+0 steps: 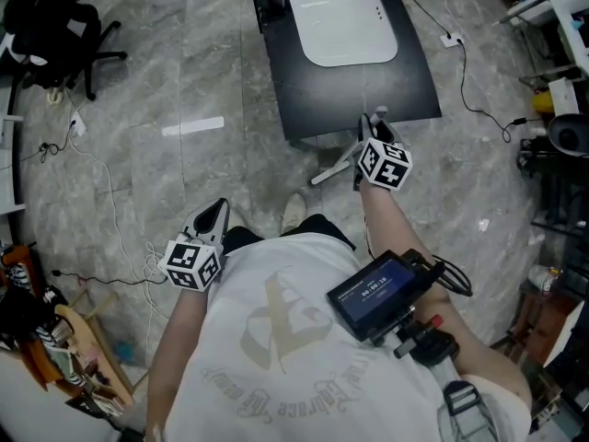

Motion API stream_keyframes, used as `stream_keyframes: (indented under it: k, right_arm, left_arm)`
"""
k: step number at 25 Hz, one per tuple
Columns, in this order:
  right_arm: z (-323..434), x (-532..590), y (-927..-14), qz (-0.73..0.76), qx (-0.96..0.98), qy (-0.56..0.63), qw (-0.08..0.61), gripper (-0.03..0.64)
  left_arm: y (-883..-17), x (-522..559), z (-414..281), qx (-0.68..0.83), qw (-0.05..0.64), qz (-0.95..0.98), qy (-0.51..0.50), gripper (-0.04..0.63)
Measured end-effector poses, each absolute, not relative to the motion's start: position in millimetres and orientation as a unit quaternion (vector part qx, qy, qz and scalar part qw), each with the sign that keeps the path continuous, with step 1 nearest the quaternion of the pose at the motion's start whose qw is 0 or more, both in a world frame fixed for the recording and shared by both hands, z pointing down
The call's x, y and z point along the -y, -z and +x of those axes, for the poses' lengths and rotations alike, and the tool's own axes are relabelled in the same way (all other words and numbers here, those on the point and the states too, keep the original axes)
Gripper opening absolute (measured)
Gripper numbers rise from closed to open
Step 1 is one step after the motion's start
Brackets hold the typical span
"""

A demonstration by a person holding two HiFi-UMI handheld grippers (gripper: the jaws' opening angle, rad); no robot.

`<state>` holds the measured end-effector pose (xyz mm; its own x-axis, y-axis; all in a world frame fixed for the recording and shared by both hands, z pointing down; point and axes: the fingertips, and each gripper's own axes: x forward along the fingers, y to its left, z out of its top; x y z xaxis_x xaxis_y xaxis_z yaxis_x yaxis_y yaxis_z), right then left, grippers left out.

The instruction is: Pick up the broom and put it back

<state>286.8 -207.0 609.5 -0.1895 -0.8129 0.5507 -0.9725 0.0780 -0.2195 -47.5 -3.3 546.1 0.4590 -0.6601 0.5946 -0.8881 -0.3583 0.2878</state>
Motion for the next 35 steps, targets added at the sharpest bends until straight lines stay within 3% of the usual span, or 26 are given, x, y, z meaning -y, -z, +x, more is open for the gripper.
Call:
stream_keyframes:
  k: [8, 17, 35]
  right_arm:
    - [284, 217, -612, 0.600, 0.736, -0.279, 0.142, 0.143]
    - [276, 214, -610, 0.586, 0.749, -0.276, 0.142, 0.207]
    - [284, 164, -569, 0.604, 0.752, -0.230, 0.130, 0.213]
  left_arm:
    - [-547, 3, -48, 0.484, 0.297, 0.800, -0.193, 0.012]
    - [-546, 3, -48, 0.482, 0.297, 0.801, -0.193, 0.012]
    - [-545, 17, -33, 0.425, 0.278, 0.841, -0.187, 0.012]
